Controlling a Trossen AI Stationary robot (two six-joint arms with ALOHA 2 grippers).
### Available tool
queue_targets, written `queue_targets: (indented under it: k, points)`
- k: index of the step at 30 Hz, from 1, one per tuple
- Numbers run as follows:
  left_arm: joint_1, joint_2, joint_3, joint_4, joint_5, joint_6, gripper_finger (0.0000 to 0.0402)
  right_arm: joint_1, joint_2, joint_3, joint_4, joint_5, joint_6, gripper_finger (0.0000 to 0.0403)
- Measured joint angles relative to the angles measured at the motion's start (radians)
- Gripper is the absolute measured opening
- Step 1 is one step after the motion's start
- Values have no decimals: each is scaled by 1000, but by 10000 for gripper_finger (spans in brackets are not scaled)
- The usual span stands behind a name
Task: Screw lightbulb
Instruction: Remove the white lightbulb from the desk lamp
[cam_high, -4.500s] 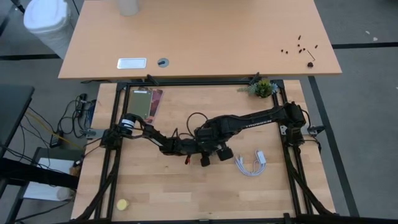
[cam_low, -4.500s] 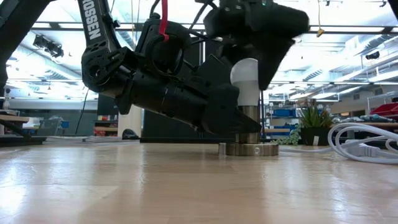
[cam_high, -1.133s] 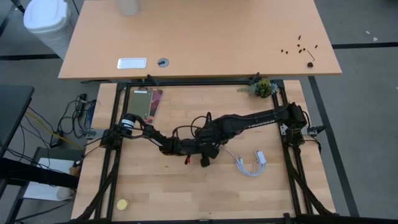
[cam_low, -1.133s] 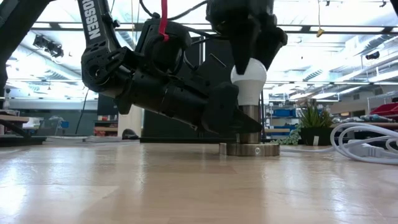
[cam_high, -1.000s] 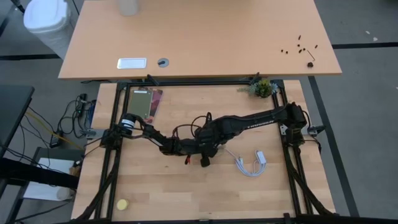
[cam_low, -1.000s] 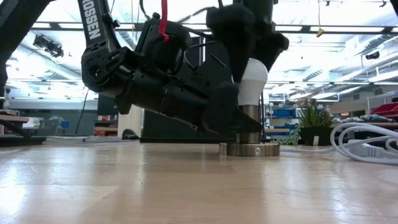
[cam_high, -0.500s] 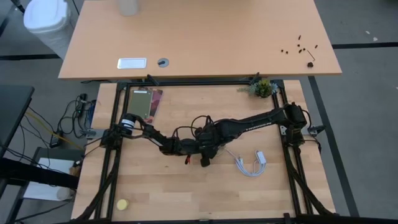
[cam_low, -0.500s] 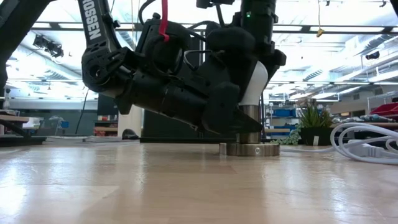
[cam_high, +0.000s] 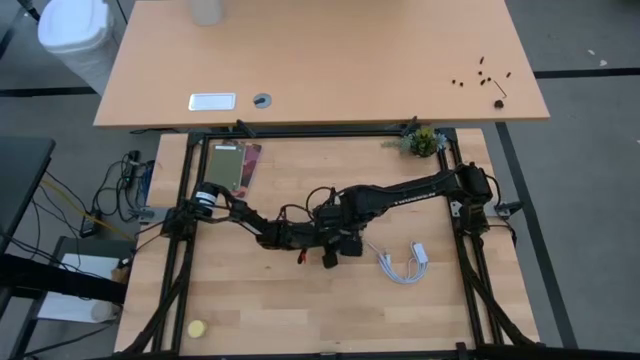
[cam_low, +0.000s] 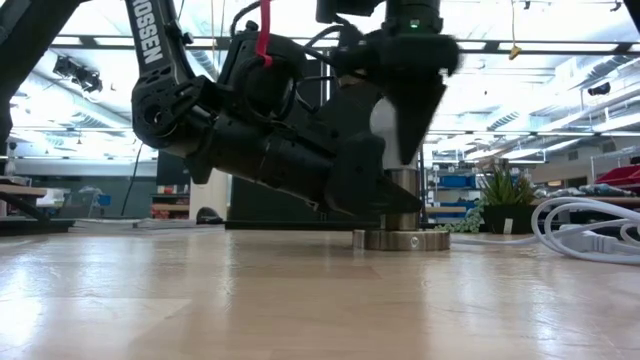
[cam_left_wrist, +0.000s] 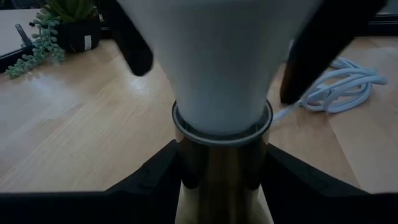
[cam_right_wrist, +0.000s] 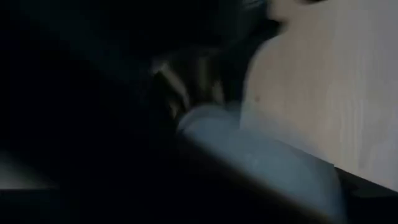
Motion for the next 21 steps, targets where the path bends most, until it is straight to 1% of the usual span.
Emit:
queue_targets:
  k: [2, 4, 9, 12, 14, 16, 19, 21]
  points:
    - [0, 0, -1, 1, 0, 7, 189, 0, 0, -3, -23, -5, -158, 288]
    - [0, 0, -1, 0, 0, 12, 189, 0, 0, -3, -25, -5, -313, 286]
    - [0, 0, -1, 1, 0, 15, 189, 3, 0, -2, -57, 51, -675, 252]
    - [0, 0, -1, 4, 0, 20, 189, 9, 0, -2, -67, 121, -813, 228]
    - [0, 0, -1, 4, 0, 20, 189, 16, 0, -2, -71, 162, -826, 217]
    - [0, 0, -1, 5, 0, 20, 189, 18, 0, -2, -76, 186, -798, 212]
    - [0, 0, -2, 7, 0, 19, 189, 18, -11, -3, -82, 178, -704, 214]
    - [0, 0, -2, 8, 0, 19, 189, 19, -17, 13, -97, 145, -642, 222]
